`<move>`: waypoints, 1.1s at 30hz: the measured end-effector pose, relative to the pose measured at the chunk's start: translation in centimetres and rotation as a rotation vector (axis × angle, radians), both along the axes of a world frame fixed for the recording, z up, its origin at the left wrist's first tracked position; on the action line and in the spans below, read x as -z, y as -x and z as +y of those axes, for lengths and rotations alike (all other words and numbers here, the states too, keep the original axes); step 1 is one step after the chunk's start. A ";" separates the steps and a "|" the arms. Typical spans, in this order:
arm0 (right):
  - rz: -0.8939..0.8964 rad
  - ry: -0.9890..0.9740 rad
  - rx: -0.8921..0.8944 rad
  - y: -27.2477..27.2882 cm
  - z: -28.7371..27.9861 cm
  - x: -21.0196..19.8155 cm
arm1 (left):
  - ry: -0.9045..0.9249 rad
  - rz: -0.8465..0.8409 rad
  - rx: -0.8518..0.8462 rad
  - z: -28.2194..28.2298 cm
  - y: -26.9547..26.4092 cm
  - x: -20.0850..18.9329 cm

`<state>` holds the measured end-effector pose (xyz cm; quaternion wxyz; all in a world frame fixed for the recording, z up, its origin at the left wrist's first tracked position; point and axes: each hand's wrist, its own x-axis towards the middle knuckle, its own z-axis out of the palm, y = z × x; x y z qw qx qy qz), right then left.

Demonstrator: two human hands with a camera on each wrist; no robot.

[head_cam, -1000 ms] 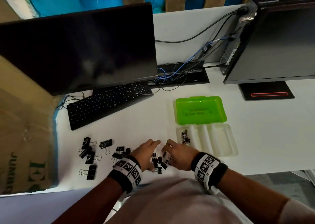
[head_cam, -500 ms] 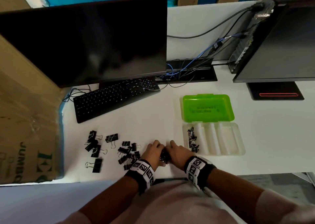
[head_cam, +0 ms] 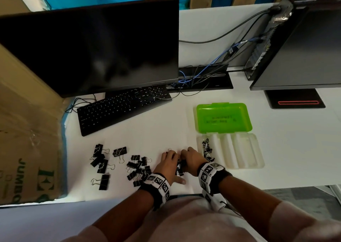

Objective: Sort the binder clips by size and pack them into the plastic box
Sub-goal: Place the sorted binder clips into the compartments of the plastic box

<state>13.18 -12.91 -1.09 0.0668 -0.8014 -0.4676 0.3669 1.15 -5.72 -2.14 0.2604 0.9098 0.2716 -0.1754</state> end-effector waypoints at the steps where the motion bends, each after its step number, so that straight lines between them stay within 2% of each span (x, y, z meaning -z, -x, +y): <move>1: 0.007 -0.006 0.011 -0.1 0.1 0.0 | -0.004 -0.017 -0.012 0.0 0.0 0.1; 5: 0.019 -0.052 0.085 -0.6 0.0 -0.3 | 0.028 -0.071 -0.042 0.8 -0.1 0.3; 11: 0.015 -0.088 0.106 -2.2 -0.2 -1.5 | 0.122 -0.121 -0.059 2.2 -0.4 0.3; 17: 0.163 -0.309 0.298 -4.8 -1.5 -5.7 | 0.194 -0.228 -0.096 3.2 -1.0 0.0; 21: -0.006 -0.421 0.412 -8.7 -3.5 -7.7 | 0.207 -0.277 -0.150 3.4 -1.9 -0.1; 26: -0.247 -0.199 0.235 -11.5 -6.3 -7.1 | 0.218 -0.318 -0.150 3.3 -3.7 -0.4; 29: -0.237 -0.112 0.132 -11.5 -7.5 -6.4 | 0.223 -0.351 -0.106 3.3 -5.1 -1.4; 33: -0.156 -0.100 0.028 -11.3 -8.2 -6.6 | 0.274 -0.467 -0.059 2.5 -8.2 -3.4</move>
